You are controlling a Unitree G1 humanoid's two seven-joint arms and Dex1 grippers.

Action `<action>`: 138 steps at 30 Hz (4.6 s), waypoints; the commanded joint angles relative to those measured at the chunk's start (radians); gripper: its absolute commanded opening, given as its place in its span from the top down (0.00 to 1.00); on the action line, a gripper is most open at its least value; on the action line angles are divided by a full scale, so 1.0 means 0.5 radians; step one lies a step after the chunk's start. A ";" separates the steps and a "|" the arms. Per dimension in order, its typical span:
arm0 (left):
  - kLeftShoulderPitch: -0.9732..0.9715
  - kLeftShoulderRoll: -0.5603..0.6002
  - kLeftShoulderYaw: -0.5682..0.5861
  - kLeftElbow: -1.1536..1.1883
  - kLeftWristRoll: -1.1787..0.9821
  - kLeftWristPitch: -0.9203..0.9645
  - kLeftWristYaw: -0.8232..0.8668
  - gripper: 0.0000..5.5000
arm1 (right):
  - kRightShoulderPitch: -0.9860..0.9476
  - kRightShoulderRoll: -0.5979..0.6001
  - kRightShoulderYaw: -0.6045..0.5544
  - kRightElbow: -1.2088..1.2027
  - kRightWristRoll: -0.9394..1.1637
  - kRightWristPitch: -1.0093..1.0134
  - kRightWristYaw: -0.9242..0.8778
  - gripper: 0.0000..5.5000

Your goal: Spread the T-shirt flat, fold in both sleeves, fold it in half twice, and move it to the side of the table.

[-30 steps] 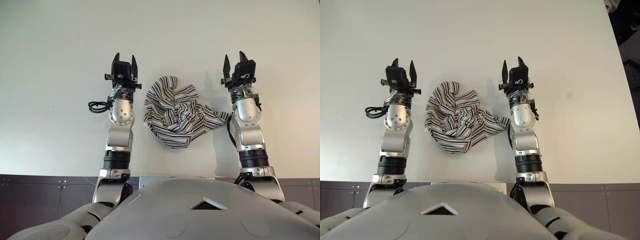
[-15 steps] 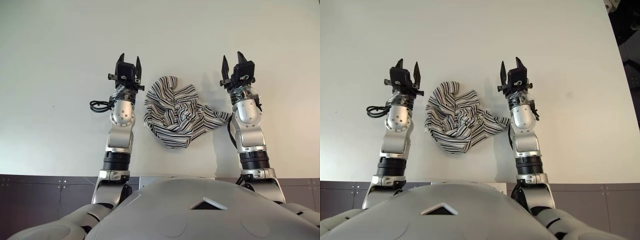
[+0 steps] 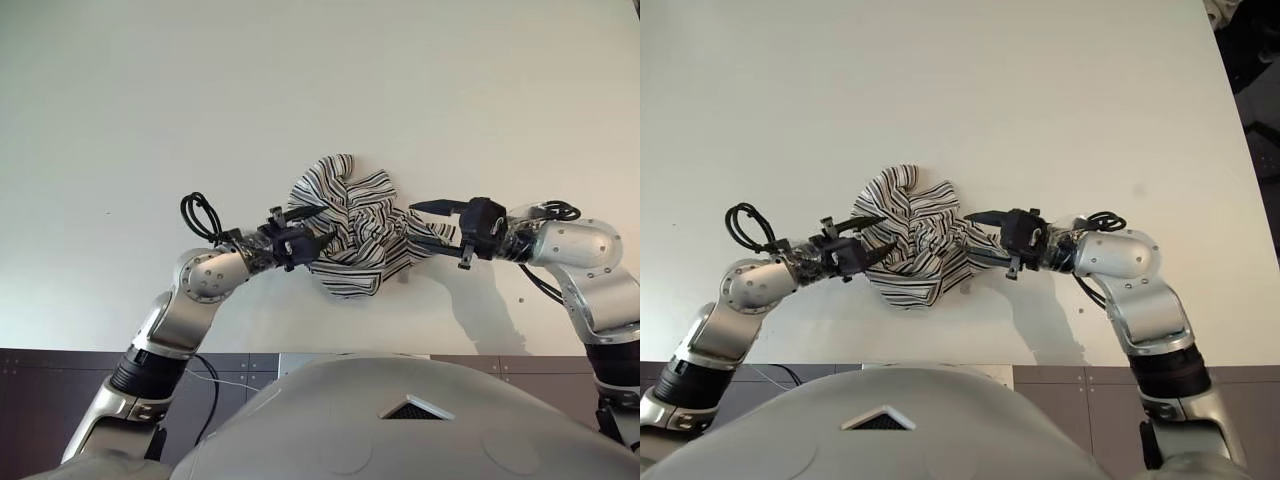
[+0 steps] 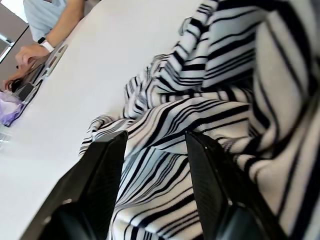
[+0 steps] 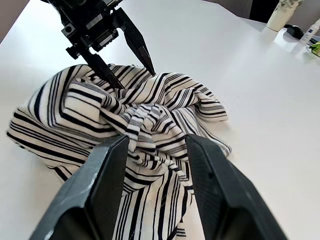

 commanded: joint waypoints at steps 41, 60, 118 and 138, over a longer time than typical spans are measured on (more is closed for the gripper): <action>-0.281 0.189 0.068 0.981 0.523 -0.377 0.374 0.61 | -0.200 0.122 0.344 1.055 -0.805 -0.493 -0.501 0.62; -0.067 0.024 0.241 0.548 -0.089 0.038 0.154 0.61 | 0.367 -0.309 -0.140 0.309 -0.247 -0.233 -0.326 0.62; -0.034 0.520 0.155 1.147 0.275 -1.444 -0.121 0.93 | 0.035 0.128 -0.082 0.432 -0.322 -0.089 -0.389 0.62; -0.782 0.651 0.380 0.271 -3.212 1.406 0.403 0.98 | 0.029 0.149 -0.094 0.444 -0.344 -0.084 -0.453 0.62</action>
